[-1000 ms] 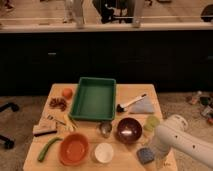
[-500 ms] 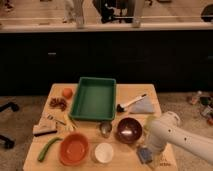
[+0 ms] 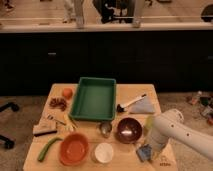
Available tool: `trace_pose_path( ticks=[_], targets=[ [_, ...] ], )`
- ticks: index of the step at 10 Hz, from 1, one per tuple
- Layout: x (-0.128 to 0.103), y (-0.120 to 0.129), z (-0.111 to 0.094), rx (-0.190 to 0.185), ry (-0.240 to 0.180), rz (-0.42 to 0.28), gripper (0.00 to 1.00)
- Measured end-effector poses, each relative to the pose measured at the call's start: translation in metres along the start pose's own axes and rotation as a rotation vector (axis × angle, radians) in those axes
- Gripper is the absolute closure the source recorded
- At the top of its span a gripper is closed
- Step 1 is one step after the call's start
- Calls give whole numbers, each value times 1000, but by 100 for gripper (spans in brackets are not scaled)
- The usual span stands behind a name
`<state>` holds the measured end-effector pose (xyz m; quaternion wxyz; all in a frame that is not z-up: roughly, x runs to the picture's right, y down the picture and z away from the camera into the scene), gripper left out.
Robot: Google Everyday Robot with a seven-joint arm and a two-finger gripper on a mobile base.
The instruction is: Wipe tray with sponge
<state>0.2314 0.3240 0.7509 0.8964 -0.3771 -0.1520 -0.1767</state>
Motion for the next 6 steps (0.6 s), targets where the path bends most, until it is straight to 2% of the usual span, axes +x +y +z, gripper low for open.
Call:
trace_pose_path(
  ticks=[1,2,3,4,6],
  targets=[
    [0,-1,-2,5,-6,2,76],
    [-1,-2,-5,14,-11,3,88],
    [-1,-3,-8,20,-11,4,95],
    [0,-6,-15,39,-9,11,100],
    [1,-8,-32,78,9,27,100]
  ],
)
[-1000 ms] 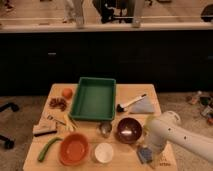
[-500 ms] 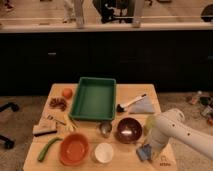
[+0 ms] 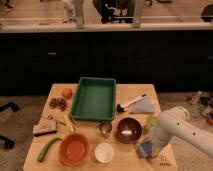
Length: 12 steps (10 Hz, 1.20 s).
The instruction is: Wipe tray with sponge
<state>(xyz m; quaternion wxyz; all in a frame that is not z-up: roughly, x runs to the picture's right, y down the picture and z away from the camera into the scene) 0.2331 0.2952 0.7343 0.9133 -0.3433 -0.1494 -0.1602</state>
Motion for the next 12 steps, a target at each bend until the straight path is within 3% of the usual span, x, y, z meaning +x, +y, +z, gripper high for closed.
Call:
trace_pose_path(
  ticks=[5,8,10,12],
  targets=[
    [-2,-8,-37,85,73,14,100],
    [-12,-16,-75,140,112,0,100],
    [-33,-27,-91,154,131,-49,100],
    [-68,-44,-99,157,151,-112,100]
  ],
)
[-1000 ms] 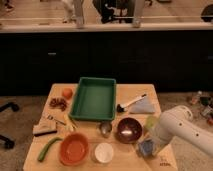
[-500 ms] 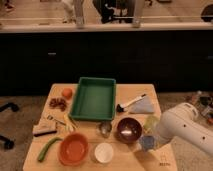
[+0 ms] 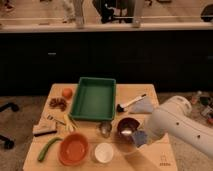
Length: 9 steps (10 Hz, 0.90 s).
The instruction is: Wipe tray with sponge
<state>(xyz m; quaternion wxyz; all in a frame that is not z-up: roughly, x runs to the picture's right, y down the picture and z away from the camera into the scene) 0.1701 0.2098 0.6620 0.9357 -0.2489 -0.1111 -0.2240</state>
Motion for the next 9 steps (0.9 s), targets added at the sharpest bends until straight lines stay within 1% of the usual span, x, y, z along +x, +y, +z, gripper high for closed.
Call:
trace_pose_path(
  ticks=[2,5,7,8,9],
  targets=[
    [-27,-18,-4,-1,12,-57,100],
    [-78,-51,-6,-18,39,-158,100],
    [-108,-69,-7,-29,57,-215,100],
    [-117,-77,-7,-33,64,-235,100],
    [-123,-86,-9,-30,63,-248,100]
  ],
)
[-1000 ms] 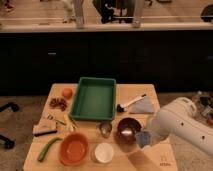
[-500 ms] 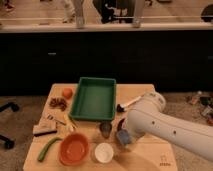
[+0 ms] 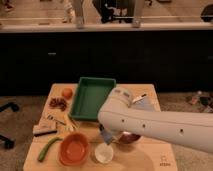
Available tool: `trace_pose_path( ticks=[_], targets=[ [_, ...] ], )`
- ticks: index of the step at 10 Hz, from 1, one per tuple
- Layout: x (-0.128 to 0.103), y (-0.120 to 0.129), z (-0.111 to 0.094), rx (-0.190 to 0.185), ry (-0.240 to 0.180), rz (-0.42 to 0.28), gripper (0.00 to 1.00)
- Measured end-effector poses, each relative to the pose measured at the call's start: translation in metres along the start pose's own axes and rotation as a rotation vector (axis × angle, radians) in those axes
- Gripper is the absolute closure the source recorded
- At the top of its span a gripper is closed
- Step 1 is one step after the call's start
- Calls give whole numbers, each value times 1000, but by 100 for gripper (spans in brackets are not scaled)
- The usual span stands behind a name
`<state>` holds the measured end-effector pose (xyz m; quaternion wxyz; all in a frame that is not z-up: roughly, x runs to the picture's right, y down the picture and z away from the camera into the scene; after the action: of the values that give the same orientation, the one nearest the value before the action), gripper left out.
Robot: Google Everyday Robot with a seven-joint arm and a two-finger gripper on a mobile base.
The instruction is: Wipe tray with sponge
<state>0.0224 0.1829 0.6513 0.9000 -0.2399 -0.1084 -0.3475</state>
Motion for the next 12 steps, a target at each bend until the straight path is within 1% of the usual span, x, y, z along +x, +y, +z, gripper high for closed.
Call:
trace_pose_path(
  ticks=[2,4,6,8,11,12],
  targets=[
    [-6,-18,-4,11,-7,-16,100],
    [-4,-26,-6,17,-11,-15,100],
    [-5,-40,-5,23,-16,-25,100],
    [-6,-53,1,7,-18,-26,100],
    [-11,-70,18,-25,-30,-33,100],
    [-12,-72,21,-31,-32,-34,100]
  ],
)
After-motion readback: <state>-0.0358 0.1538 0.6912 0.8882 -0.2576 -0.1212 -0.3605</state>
